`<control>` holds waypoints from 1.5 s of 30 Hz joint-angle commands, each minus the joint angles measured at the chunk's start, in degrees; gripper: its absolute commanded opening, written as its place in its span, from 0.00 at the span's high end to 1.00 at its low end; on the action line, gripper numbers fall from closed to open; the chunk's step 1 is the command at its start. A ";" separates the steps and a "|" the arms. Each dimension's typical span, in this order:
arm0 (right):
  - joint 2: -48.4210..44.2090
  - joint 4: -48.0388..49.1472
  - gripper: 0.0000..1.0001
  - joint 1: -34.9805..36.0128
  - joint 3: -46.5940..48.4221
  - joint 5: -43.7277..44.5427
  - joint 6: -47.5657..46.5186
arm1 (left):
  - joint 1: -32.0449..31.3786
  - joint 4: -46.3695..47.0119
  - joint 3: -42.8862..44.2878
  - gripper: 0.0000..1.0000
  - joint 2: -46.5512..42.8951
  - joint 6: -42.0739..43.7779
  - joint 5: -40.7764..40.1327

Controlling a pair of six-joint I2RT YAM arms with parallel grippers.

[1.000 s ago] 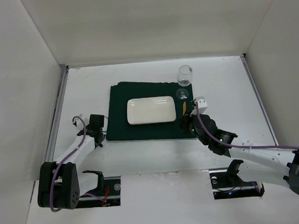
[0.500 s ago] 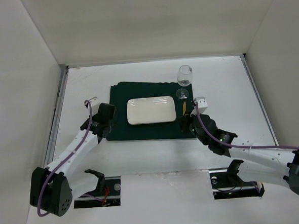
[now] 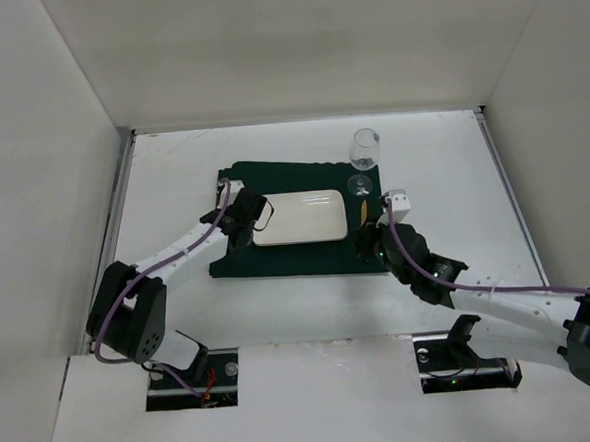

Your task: Set the dinner table for one person

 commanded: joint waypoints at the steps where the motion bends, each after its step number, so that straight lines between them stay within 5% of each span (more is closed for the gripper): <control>1: 1.15 3.66 0.79 -0.43 0.58 -0.14 0.36 | -0.02 2.22 1.78 0.93 1.19 4.09 -0.14; 14: 1.33 5.42 0.65 -1.49 -0.47 -0.05 0.80 | 0.33 9.43 0.55 0.93 6.81 5.67 -0.13; 36: 3.26 5.51 0.64 -1.84 -0.12 -0.05 0.98 | -1.43 10.58 -3.49 0.91 9.28 4.88 -3.12; 45: 2.30 5.95 0.43 -1.84 -0.65 0.21 0.98 | -1.43 10.49 -4.99 0.61 3.23 3.39 -4.35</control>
